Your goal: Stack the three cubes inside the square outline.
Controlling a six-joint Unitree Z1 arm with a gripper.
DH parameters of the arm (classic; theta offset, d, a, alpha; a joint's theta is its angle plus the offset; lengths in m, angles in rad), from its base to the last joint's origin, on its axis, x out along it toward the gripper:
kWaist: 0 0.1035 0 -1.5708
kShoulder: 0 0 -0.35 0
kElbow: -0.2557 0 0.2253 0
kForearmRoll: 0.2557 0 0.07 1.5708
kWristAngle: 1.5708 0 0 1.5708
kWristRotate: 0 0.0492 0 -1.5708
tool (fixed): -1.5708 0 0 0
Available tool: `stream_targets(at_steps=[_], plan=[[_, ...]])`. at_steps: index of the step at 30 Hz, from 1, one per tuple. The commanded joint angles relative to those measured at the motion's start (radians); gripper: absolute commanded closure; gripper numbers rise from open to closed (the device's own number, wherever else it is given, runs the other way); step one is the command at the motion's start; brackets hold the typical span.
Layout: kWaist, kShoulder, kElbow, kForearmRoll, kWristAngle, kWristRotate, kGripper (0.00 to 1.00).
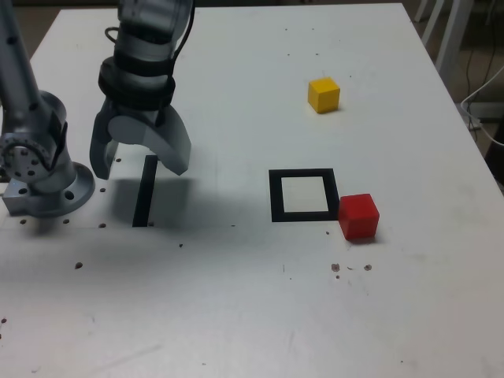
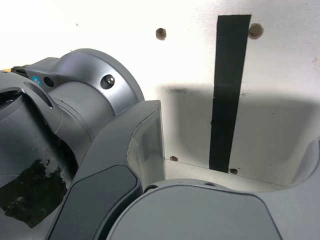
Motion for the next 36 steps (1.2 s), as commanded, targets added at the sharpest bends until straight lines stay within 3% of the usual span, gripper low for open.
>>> stream_targets(at_steps=[1, 20, 36], plan=[[0.001, 0.007, -0.007, 0.008, -0.002, 0.001, 0.01], [-0.080, 0.038, -0.110, 0.071, 0.000, -0.060, 0.01], [-0.215, 0.112, -0.388, 0.174, 0.015, -0.169, 0.01]])
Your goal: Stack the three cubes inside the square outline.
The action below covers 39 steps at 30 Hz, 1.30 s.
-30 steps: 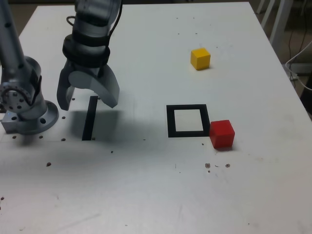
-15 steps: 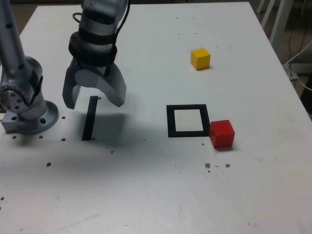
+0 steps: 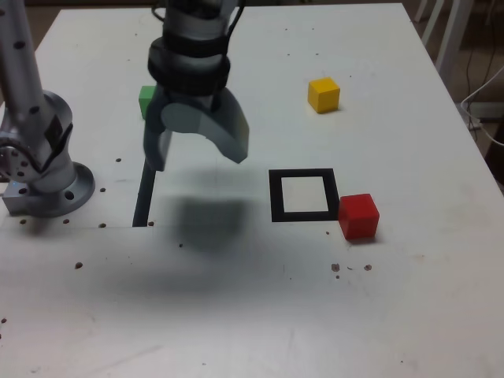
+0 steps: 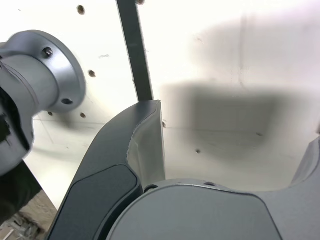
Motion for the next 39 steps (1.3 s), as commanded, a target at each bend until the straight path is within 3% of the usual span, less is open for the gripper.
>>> stream_targets(at_steps=[1, 7, 13, 39], plan=[[-0.014, 0.027, -0.035, 0.012, 0.002, -0.012, 0.01], [-0.052, 0.101, -0.140, 0.031, 0.001, -0.027, 0.01], [-0.099, 0.193, -0.323, 0.104, 0.008, -0.037, 0.01], [-0.126, 0.525, -0.826, 0.238, -0.047, -0.080, 0.02]])
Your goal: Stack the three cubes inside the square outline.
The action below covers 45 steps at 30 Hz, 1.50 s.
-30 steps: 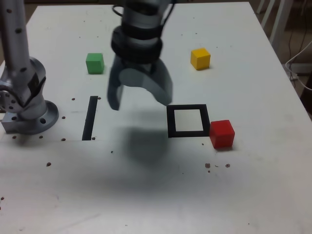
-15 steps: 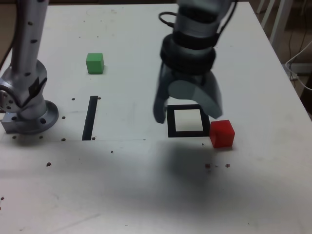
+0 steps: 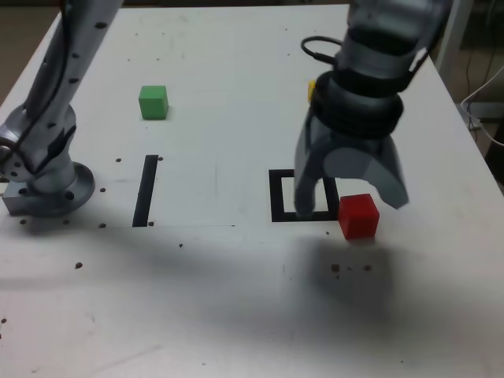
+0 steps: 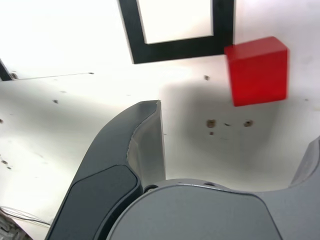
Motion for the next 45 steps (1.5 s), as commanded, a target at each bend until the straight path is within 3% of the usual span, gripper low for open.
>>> stream_targets(at_steps=[1, 21, 26, 35, 45], plan=[[0.000, 0.030, -0.028, 0.011, -0.010, 0.001, 0.02], [0.080, 0.153, -0.065, 0.010, -0.068, 0.074, 0.08], [0.087, 0.165, -0.066, 0.018, -0.074, 0.076, 0.20], [0.089, 0.173, -0.076, 0.021, -0.066, 0.082, 0.63], [0.089, 0.167, -0.075, 0.028, -0.063, 0.089, 0.67]])
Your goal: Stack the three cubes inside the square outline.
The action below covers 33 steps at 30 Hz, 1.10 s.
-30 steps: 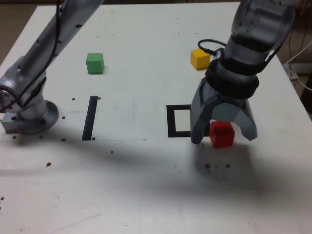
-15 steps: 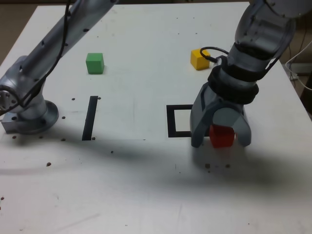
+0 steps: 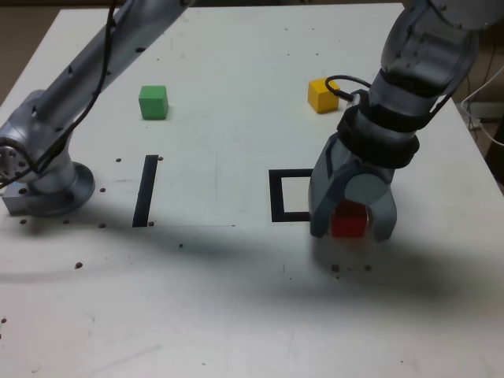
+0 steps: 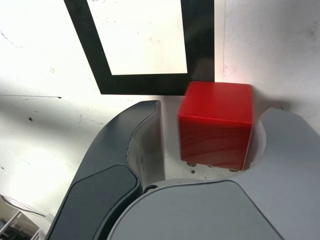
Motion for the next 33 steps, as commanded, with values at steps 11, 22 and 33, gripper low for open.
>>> stream_targets(at_steps=[11, 22, 33], plan=[[0.002, -0.010, 0.003, 0.027, 0.003, 0.002, 0.67], [0.012, -0.055, 0.062, 0.034, 0.029, 0.005, 0.67], [0.057, -0.156, 0.232, -0.031, 0.058, 0.008, 0.67]])
